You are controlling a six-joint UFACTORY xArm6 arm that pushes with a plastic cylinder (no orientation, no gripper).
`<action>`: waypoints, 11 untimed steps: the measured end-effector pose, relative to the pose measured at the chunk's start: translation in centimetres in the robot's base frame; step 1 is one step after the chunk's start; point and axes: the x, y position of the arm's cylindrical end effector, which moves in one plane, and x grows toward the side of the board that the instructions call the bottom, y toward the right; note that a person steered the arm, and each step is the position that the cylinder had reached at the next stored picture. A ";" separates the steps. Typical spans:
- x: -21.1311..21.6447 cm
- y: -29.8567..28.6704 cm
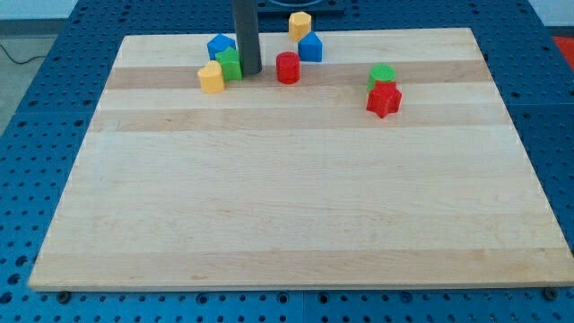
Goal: Move the red circle towards center
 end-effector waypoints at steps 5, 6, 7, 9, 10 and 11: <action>2.8 7.7; 6.7 7.9; 5.7 7.9; 2.9 11.5; 4.9 13.2; 8.6 13.2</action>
